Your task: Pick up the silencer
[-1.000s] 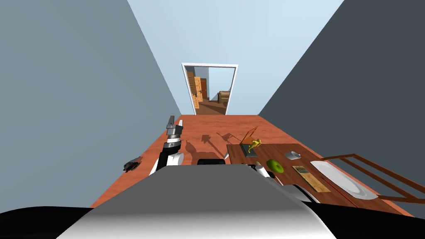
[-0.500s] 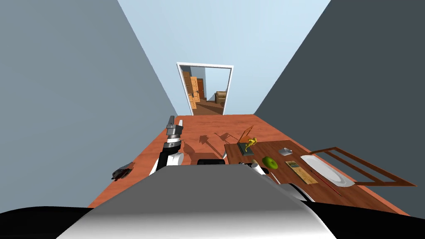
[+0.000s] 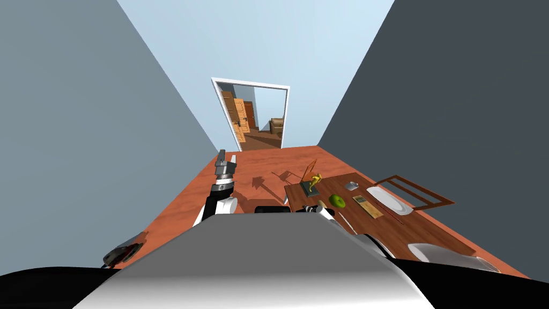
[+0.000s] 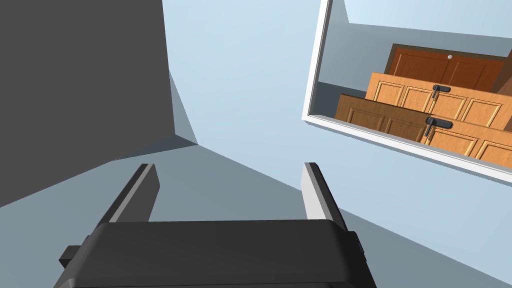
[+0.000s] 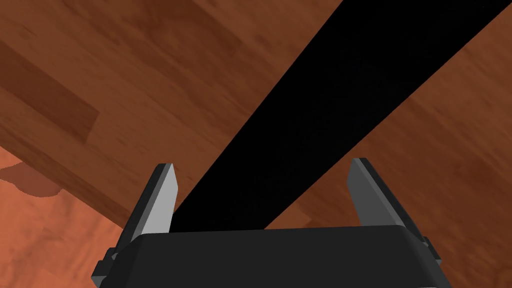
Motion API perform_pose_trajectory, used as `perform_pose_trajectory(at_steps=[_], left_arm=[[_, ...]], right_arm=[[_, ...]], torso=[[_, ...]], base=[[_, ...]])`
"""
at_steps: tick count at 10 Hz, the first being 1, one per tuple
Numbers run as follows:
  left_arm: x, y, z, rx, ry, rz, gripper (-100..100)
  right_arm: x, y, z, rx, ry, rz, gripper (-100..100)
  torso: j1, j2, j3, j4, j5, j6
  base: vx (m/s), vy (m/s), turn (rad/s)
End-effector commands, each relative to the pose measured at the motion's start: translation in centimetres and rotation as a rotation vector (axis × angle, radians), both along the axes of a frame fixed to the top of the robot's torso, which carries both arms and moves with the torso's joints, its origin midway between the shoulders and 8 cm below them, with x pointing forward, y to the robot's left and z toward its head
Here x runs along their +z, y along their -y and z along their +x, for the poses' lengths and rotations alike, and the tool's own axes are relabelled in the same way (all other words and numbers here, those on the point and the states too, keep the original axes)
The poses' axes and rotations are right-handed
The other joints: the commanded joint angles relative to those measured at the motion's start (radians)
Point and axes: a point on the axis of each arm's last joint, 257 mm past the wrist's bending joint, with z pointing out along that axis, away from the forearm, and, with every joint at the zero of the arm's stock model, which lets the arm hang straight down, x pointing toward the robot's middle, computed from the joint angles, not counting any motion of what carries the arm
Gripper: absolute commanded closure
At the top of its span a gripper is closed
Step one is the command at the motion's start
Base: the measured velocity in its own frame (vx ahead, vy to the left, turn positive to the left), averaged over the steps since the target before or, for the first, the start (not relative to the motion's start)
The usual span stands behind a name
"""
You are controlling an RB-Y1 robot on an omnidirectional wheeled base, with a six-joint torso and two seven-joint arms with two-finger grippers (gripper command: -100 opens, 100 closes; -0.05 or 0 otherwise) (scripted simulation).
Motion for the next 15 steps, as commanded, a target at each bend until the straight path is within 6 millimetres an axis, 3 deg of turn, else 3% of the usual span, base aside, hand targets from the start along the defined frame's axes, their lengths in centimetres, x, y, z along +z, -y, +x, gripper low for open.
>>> perform_pose_trajectory(at_steps=[1,3,6,7,8,9,10,11,12,13,15], left_arm=[[0.0,0.0,0.0,0.0,0.0,0.0,0],[0.0,0.0,0.0,0.0,0.0,0.0,0],[0.0,0.0,0.0,0.0,0.0,0.0,0],[0.0,0.0,0.0,0.0,0.0,0.0,0],[0.0,0.0,0.0,0.0,0.0,0.0,0],[0.0,0.0,0.0,0.0,0.0,0.0,0],[0.0,0.0,0.0,0.0,0.0,0.0,0],[0.0,0.0,0.0,0.0,0.0,0.0,0],[0.0,0.0,0.0,0.0,0.0,0.0,0],[0.0,0.0,0.0,0.0,0.0,0.0,0],[0.0,0.0,0.0,0.0,0.0,0.0,0]], right_arm=[[-0.1,-0.2,0.6,0.01,0.003,-0.003,-100],[-0.6,0.1,-1.3,0.051,-0.031,-0.016,-100],[-0.6,0.1,-1.3,0.051,-0.031,-0.016,-100],[-0.7,-2.7,0.6,0.061,-0.013,0.011,-100],[-0.5,-2.4,1.2,0.112,-0.006,-0.017,-100],[-0.9,-2.3,0.1,0.109,-0.029,-0.016,-100],[-0.8,-5.2,2.2,0.102,-0.005,0.02,-100],[-0.8,-5.2,2.2,0.111,-0.004,0.017,-100],[-1.2,-5.2,0.8,0.126,-0.027,0.017,-100],[-0.8,-5.0,2.0,0.138,-0.009,0.004,-100],[-1.0,-4.7,1.6,0.163,-0.025,-0.016,-100]], torso=[[0.0,0.0,0.0,0.0,0.0,0.0],[0.002,0.002,0.001,0.0,0.0,0.0],[0.002,0.003,0.001,-0.001,0.0,0.001],[0.002,0.003,0.001,-0.002,0.0,0.002],[-0.001,0.003,0.0,-0.002,-0.001,0.003],[-0.002,0.001,-0.001,-0.002,-0.001,0.002],[0.0,0.002,0.0,-0.002,-0.001,0.002],[-0.001,0.001,-0.001,-0.003,-0.001,0.003],[-0.001,0.001,-0.001,-0.002,-0.001,0.002],[0.0,0.002,0.0,-0.002,-0.001,0.002],[0.001,0.004,0.001,-0.002,0.0,0.002]], base=[[0.008,-0.016,0.026],[-0.002,0.001,0.01],[0.0,0.002,0.0],[0.014,-0.048,-0.37],[0.028,-0.052,-0.254],[0.024,-0.023,0.016],[0.038,-0.048,-0.348],[0.035,-0.036,-0.236],[0.019,-0.016,0.01],[0.003,-0.006,0.026],[0.0,0.0,0.0]])
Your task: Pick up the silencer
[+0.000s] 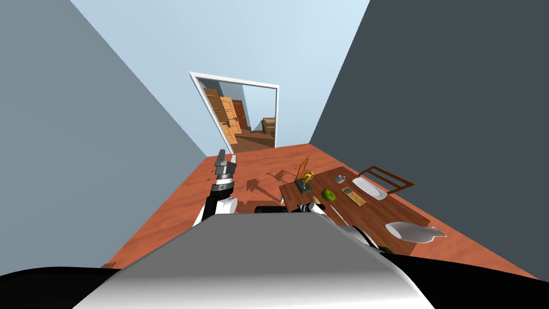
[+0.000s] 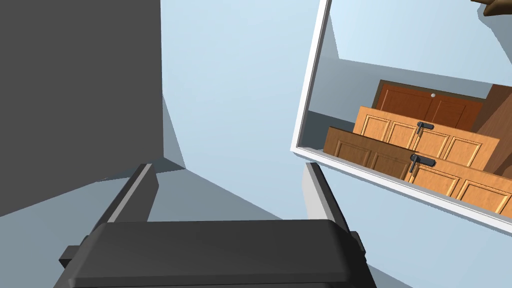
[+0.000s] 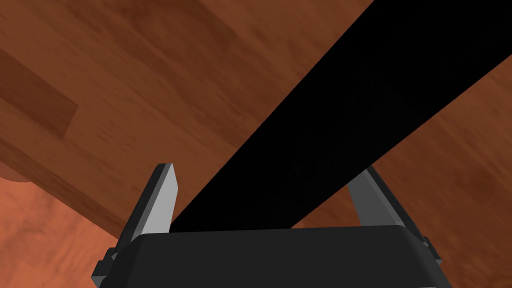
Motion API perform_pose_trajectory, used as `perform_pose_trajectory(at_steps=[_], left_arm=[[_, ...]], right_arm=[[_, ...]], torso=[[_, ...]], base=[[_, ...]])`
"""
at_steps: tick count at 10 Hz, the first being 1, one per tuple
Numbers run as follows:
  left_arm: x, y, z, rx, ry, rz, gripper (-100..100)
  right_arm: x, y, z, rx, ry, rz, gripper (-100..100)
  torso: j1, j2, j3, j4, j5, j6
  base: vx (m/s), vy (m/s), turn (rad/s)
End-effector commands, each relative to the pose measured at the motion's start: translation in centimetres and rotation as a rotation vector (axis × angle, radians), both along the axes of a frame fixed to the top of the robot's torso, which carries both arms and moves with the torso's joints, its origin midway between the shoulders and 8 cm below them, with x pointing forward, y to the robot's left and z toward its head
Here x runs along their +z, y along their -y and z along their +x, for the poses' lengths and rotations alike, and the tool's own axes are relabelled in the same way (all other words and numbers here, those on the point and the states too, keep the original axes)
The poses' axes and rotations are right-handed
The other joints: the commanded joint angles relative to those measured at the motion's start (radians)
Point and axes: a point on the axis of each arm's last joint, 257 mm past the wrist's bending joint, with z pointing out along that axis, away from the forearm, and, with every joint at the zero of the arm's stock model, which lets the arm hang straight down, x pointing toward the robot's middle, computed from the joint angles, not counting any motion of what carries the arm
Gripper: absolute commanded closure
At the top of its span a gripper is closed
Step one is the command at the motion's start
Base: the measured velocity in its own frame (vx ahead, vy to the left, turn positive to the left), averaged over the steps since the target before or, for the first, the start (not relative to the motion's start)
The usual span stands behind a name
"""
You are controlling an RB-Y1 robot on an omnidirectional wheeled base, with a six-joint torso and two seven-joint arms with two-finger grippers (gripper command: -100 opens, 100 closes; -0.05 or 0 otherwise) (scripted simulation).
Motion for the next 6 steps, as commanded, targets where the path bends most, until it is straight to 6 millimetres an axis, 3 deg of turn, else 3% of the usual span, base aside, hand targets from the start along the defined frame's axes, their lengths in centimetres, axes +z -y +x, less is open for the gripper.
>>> perform_pose_trajectory(at_steps=[1,2,4,5,6], left_arm=[[0.0,0.0,0.0,0.0,0.0,0.0,0],[0.0,0.0,0.0,0.0,0.0,0.0,0],[0.0,0.0,0.0,0.0,0.0,0.0,0],[0.0,0.0,0.0,0.0,0.0,0.0,0],[0.0,0.0,0.0,0.0,0.0,0.0,0]], right_arm=[[0.1,-2.7,1.8,0.006,0.016,0.026,-100],[0.0,-2.3,1.5,0.05,0.005,-0.001,-100],[-0.1,-2.1,1.2,0.074,-0.001,-0.016,-100],[0.2,-4.9,3.1,0.074,0.02,0.015,-100],[0.2,-4.7,3.0,0.092,0.016,0.003,-100]], torso=[[0.0,0.0,0.0,0.0,0.0,0.0],[-0.002,-0.002,-0.001,0.0,0.0,0.001],[-0.002,-0.002,-0.001,0.0,0.0,0.0],[-0.001,-0.001,-0.001,0.0,0.0,0.0],[-0.002,-0.003,-0.001,0.0,-0.001,0.001]], base=[[0.024,-0.036,-0.332],[0.032,-0.037,-0.237],[0.016,-0.014,-0.005],[0.032,-0.04,-0.334],[0.042,-0.036,-0.269]])
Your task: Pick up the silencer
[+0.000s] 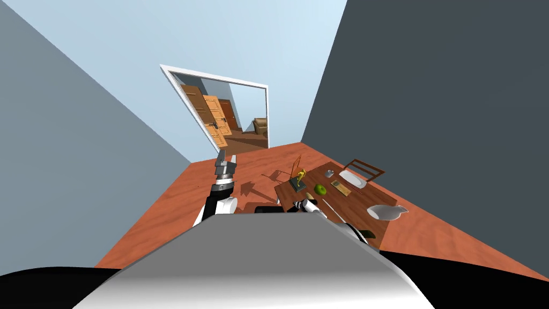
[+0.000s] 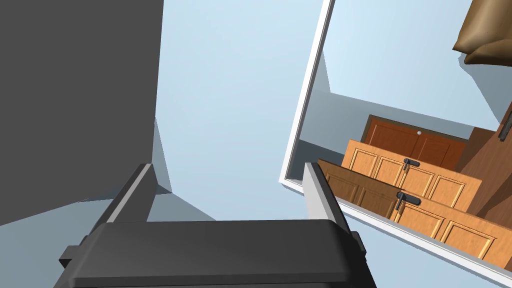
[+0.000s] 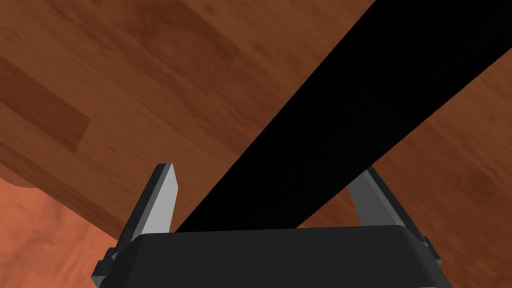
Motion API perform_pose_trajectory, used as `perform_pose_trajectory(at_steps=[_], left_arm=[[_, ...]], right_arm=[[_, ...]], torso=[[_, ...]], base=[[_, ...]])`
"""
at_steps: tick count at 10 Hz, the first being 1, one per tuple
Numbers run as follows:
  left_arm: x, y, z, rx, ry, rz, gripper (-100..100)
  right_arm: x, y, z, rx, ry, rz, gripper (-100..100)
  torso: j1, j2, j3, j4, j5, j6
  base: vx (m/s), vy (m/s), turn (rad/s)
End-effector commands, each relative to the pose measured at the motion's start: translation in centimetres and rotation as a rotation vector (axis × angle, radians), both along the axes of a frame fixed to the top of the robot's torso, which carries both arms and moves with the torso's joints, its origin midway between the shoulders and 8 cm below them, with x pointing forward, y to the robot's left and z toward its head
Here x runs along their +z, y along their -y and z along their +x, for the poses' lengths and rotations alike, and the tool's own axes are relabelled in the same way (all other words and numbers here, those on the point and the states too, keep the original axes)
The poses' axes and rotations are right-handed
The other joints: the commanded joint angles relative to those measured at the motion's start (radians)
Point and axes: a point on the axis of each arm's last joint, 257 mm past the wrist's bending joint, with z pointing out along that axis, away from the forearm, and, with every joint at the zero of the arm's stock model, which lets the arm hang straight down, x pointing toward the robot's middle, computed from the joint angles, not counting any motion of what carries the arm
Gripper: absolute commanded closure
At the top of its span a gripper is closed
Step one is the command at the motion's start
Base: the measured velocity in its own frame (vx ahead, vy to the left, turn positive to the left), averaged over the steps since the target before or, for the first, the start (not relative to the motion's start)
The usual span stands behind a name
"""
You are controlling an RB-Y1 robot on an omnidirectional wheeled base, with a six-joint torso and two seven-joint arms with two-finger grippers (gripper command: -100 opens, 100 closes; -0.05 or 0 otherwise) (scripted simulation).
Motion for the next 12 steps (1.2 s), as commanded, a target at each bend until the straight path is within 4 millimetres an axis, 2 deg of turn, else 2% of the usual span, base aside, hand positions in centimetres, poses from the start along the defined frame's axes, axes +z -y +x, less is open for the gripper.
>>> perform_pose_trajectory(at_steps=[1,2,3,4,5,6,7,10,11,12], left_arm=[[0.0,0.0,0.0,0.0,0.0,0.0,0],[0.0,0.0,0.0,0.0,0.0,0.0,0],[0.0,0.0,0.0,0.0,0.0,0.0,0],[0.0,0.0,0.0,0.0,0.0,0.0,0],[0.0,0.0,0.0,0.0,0.0,0.0,0],[0.0,0.0,0.0,0.0,0.0,0.0,0],[0.0,0.0,0.0,0.0,0.0,0.0,0],[0.0,0.0,0.0,0.0,0.0,0.0,0],[0.0,0.0,0.0,0.0,0.0,0.0,0],[0.0,0.0,0.0,0.0,0.0,0.0,0]], right_arm=[[-0.2,0.0,-0.1,0.044,-0.01,-0.025,-100],[0.2,-2.9,1.7,0.04,0.011,0.008,-100],[0.4,-2.2,2.2,0.097,0.019,-0.032,-100],[0.0,-2.2,1.3,0.102,0.0,-0.035,-100],[0.5,-5.1,3.0,0.1,0.02,-0.004,-100],[0.3,-5.3,2.3,0.091,0.007,0.005,-100],[0.4,-4.8,2.9,0.121,0.017,-0.019,-100],[0.3,-4.5,2.7,0.148,0.01,-0.039,-100],[0.3,-4.4,2.7,0.151,0.011,-0.041,100],[0.3,-4.4,2.6,0.147,0.011,-0.04,100]], torso=[[0.0,0.0,0.0,0.0,0.0,0.0],[0.001,0.001,0.0,0.0,0.0,-0.001],[0.0,0.0,0.0,0.0,0.0,0.0],[0.0,-0.001,0.0,0.0,0.0,-0.001],[0.001,0.001,0.001,0.001,0.0,-0.001],[0.0,-0.001,0.0,0.001,-0.001,-0.001],[0.0,-0.001,0.0,0.001,-0.001,-0.001],[0.002,0.002,0.002,0.001,0.0,-0.002],[0.002,0.002,0.002,0.001,0.0,-0.002],[0.002,0.002,0.002,0.001,0.0,-0.003]], base=[[0.023,-0.017,-0.009],[0.041,-0.045,-0.435],[0.042,-0.034,-0.197],[0.02,-0.017,0.077],[0.033,-0.044,-0.341],[0.044,-0.029,-0.234],[0.023,-0.01,-0.011],[0.001,-0.001,0.009],[-0.001,-0.002,-0.011],[0.001,0.002,-0.011]])
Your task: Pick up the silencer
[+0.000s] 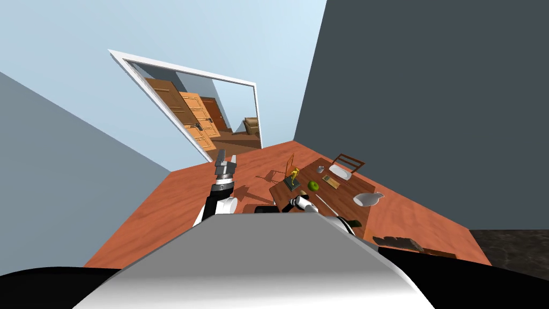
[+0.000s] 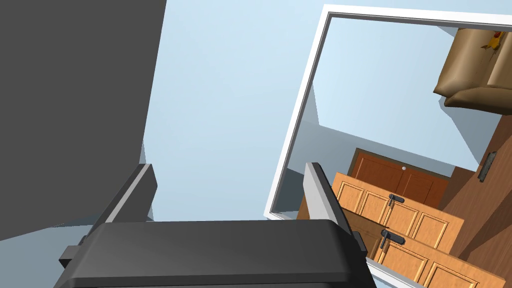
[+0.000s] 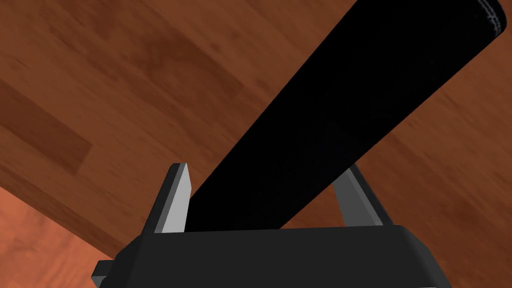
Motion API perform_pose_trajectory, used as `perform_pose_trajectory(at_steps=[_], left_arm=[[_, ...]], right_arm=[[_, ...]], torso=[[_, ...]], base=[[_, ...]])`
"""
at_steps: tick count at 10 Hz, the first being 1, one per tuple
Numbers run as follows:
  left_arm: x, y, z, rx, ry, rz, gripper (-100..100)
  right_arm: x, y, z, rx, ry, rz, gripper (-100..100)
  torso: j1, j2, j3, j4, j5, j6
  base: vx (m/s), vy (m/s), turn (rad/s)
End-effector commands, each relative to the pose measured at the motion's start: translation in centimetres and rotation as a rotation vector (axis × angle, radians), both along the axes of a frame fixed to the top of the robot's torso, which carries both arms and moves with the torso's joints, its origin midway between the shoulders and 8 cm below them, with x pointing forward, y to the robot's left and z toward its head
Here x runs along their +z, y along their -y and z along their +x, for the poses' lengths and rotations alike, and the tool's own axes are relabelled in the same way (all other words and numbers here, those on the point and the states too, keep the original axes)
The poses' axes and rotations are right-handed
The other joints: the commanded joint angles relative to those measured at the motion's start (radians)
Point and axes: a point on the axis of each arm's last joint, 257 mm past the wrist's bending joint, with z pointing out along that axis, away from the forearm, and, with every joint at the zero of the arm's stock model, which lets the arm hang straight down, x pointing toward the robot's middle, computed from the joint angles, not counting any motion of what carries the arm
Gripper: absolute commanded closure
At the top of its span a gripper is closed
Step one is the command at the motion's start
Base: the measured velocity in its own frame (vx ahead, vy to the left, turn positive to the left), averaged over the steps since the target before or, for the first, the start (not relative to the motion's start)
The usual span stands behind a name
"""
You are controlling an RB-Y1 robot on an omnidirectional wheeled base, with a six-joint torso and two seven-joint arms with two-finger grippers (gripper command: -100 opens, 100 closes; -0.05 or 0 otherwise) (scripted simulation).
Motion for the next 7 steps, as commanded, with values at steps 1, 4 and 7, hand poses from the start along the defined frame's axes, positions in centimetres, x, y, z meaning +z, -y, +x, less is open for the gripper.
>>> perform_pose_trajectory(at_steps=[1,4,7], left_arm=[[0.0,0.0,0.0,0.0,0.0,0.0,0],[0.0,0.0,0.0,0.0,0.0,0.0,0],[0.0,0.0,0.0,0.0,0.0,0.0,0]], right_arm=[[0.0,0.0,0.0,0.0,0.0,0.0,100],[0.0,-0.1,0.1,0.0,0.002,0.002,0],[-0.9,2.2,-3.0,-0.044,-0.046,0.004,100]], torso=[[0.0,0.0,0.0,0.0,0.0,0.0],[-0.001,0.0,0.0,-0.001,0.0,0.001],[-0.002,0.002,-0.002,-0.006,0.0,0.001]], base=[[0.0,0.0,0.0],[0.0,0.0,0.0],[-0.033,0.029,0.211]])
